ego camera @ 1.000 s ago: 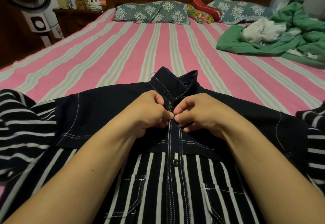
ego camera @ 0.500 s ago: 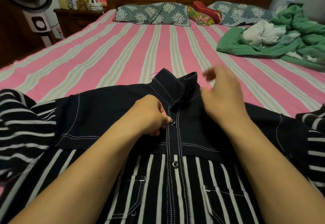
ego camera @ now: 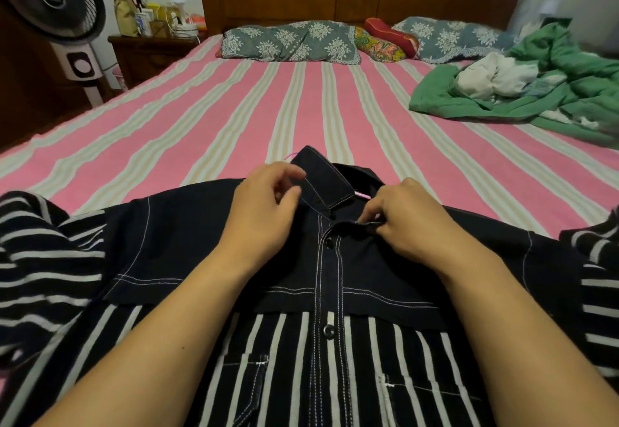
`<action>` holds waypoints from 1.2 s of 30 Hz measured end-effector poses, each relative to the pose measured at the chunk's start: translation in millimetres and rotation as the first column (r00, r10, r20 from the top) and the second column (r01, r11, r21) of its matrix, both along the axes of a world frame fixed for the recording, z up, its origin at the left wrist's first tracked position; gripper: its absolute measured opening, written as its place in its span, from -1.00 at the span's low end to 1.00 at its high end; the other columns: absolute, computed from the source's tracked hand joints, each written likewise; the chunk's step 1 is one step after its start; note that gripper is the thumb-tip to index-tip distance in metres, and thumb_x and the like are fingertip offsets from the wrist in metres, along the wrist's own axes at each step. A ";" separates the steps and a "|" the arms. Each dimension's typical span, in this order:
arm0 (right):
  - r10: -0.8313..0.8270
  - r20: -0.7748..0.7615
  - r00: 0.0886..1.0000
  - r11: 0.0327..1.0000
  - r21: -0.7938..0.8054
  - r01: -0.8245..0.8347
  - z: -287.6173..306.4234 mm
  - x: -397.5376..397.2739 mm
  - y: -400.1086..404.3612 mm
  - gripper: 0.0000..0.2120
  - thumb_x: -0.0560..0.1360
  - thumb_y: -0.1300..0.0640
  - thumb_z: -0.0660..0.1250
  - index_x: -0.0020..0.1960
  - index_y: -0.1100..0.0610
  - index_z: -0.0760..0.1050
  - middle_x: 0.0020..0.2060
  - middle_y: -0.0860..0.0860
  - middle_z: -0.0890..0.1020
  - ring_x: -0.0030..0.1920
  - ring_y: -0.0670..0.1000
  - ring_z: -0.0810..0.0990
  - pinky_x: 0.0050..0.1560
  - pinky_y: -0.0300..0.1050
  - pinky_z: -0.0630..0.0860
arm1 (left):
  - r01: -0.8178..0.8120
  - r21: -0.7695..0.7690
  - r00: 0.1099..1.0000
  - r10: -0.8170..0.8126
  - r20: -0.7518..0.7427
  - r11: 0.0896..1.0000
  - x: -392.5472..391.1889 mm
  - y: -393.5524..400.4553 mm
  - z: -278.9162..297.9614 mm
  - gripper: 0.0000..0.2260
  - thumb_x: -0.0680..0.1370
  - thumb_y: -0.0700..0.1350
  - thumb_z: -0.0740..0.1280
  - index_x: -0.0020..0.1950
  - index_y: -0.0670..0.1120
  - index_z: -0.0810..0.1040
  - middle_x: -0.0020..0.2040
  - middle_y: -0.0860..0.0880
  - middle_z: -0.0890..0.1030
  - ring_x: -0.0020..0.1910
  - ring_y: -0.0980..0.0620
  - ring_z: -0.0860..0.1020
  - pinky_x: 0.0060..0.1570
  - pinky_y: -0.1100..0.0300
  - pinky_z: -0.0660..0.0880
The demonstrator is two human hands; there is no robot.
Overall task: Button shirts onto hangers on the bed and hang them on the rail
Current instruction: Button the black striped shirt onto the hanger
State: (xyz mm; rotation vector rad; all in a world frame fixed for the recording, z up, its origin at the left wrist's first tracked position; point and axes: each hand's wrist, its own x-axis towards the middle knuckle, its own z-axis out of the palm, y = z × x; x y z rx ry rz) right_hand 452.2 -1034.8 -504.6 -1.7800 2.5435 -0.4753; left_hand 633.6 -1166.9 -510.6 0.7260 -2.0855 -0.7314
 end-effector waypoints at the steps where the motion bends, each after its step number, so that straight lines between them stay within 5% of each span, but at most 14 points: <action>1: 0.024 0.056 0.998 1.000 -0.012 -0.023 -0.5 -2.8 0.3 -0.77 0.51 0.17 0.46 0.04 -0.14 0.71 -0.17 -0.16 0.60 0.09 -0.02 0.48 0.06 -0.10 0.48 | 0.013 -0.022 1.000 -0.013 -0.018 1.000 1.6 -1.8 -5.0 -0.75 0.56 -0.26 0.37 0.15 0.04 0.64 -0.05 0.10 0.59 -0.10 0.23 0.53 -0.06 0.44 0.41; 4: 0.096 0.152 0.984 0.991 -0.103 -0.081 2.8 -5.6 7.7 -0.80 0.49 0.14 0.50 0.06 -0.11 0.71 -0.11 -0.14 0.66 0.01 -0.10 0.52 0.09 -0.12 0.51 | 0.112 -0.125 0.991 -0.102 0.081 0.986 -7.5 -0.7 0.7 -0.66 0.53 -0.30 0.39 0.26 -0.01 0.62 0.14 0.08 0.59 0.09 0.19 0.54 0.13 0.33 0.43; 6: 0.114 0.148 0.982 0.985 -0.147 -0.092 4.5 -4.0 7.6 -0.80 0.48 0.18 0.48 0.01 -0.10 0.71 -0.11 -0.11 0.67 0.03 -0.03 0.53 0.09 -0.06 0.51 | 0.292 -0.245 0.908 -0.188 0.374 0.924 -32.1 -10.2 17.8 -0.61 0.49 -0.19 0.46 0.31 -0.03 0.58 0.22 0.04 0.59 0.22 0.05 0.51 0.26 0.14 0.43; 9: 0.131 0.125 0.984 0.978 -0.179 -0.107 6.6 -5.2 6.8 -0.80 0.45 0.18 0.47 -0.04 -0.10 0.70 -0.12 -0.09 0.68 0.08 0.02 0.48 0.12 0.03 0.50 | 0.559 -0.307 0.540 -0.057 0.840 0.770 -74.4 -22.2 52.4 -0.56 0.43 0.01 0.49 0.28 0.00 0.52 0.18 -0.01 0.61 0.20 -0.09 0.53 0.21 0.04 0.42; 12: 0.166 0.144 0.976 0.970 -0.204 -0.135 8.2 -4.4 9.8 -0.84 0.44 0.14 0.49 -0.04 -0.08 0.71 -0.06 -0.09 0.68 0.15 0.01 0.48 0.21 -0.02 0.45 | 0.606 -0.255 0.180 0.182 0.967 0.754 -98.4 -30.4 70.2 -0.56 0.46 0.16 0.49 0.22 0.03 0.46 0.08 0.01 0.61 0.11 -0.08 0.56 0.23 0.00 0.32; 15: 0.191 0.143 0.971 0.962 -0.225 -0.156 5.3 -5.4 7.7 -0.85 0.47 0.12 0.47 -0.01 -0.09 0.71 -0.15 -0.14 0.64 0.07 0.01 0.53 0.16 -0.05 0.43 | 0.548 -0.180 0.065 0.173 0.983 0.817 -101.7 -30.4 89.0 -0.73 0.51 0.18 0.45 0.02 0.02 0.53 -0.16 0.08 0.55 -0.01 -0.07 0.55 0.16 0.00 0.32; 17: 0.206 0.138 0.969 0.949 -0.268 -0.164 4.4 -4.6 4.2 -0.86 0.47 0.10 0.47 -0.01 -0.11 0.70 -0.23 -0.17 0.60 -0.01 0.01 0.53 0.09 -0.07 0.39 | 0.470 -0.088 0.135 0.027 0.991 0.878 -95.3 -21.8 95.7 -0.77 0.57 0.09 0.42 -0.08 -0.06 0.57 -0.27 0.07 0.51 -0.13 -0.06 0.52 -0.05 0.11 0.38; 21: 0.235 0.134 0.963 0.941 -0.281 -0.191 8.5 0.2 3.8 -0.88 0.50 0.03 0.46 0.02 -0.14 0.66 -0.17 -0.15 0.54 0.02 -0.06 0.41 0.09 -0.18 0.21 | 0.101 0.237 0.741 -0.232 0.630 0.966 -49.6 12.9 67.2 -0.81 0.56 0.00 0.46 -0.15 -0.10 0.67 -0.33 0.04 0.59 -0.34 0.10 0.53 -0.32 0.27 0.44; 23: 0.258 0.116 0.959 0.940 -0.260 -0.221 10.2 5.6 4.3 -0.90 0.50 0.04 0.46 0.00 -0.12 0.65 -0.20 -0.17 0.53 0.01 -0.07 0.42 0.14 -0.17 0.24 | -0.019 0.536 0.903 -0.215 0.371 0.844 -23.3 24.9 41.7 -0.85 0.57 -0.08 0.45 -0.11 -0.15 0.70 -0.27 -0.02 0.69 -0.29 0.03 0.64 -0.14 0.21 0.60; 27: 0.245 0.139 0.960 0.961 -0.163 -0.222 6.2 6.0 3.5 -0.89 0.46 0.13 0.49 -0.08 -0.07 0.64 -0.22 -0.18 0.57 -0.03 -0.06 0.49 0.11 -0.11 0.41 | -0.005 0.722 0.978 -0.148 0.148 0.692 -8.8 16.1 12.4 -0.82 0.63 -0.11 0.38 -0.04 -0.18 0.70 -0.10 -0.22 0.73 -0.12 -0.18 0.70 0.12 -0.18 0.62; 33: 0.259 0.245 0.934 0.966 -0.086 -0.245 0.2 -3.8 0.7 -0.73 0.39 0.25 0.53 -0.20 -0.13 0.61 -0.26 -0.19 0.64 -0.18 -0.21 0.59 -0.12 -0.35 0.42 | 0.204 0.796 0.942 -0.337 -0.001 0.570 -3.4 0.1 6.6 -0.84 0.52 -0.22 0.47 0.05 -0.27 0.66 -0.05 -0.24 0.69 -0.07 -0.12 0.66 0.05 0.03 0.61; 36: 0.280 0.292 0.915 0.959 -0.126 -0.253 5.7 -0.8 2.1 -0.75 0.41 0.24 0.55 -0.16 -0.11 0.66 -0.23 -0.19 0.63 -0.15 -0.24 0.58 -0.12 -0.40 0.40 | 0.185 0.788 0.947 -0.322 0.018 0.587 -4.9 -1.3 7.9 -0.91 0.53 -0.30 0.44 0.02 -0.27 0.67 -0.09 -0.23 0.70 -0.13 -0.12 0.66 -0.07 0.09 0.61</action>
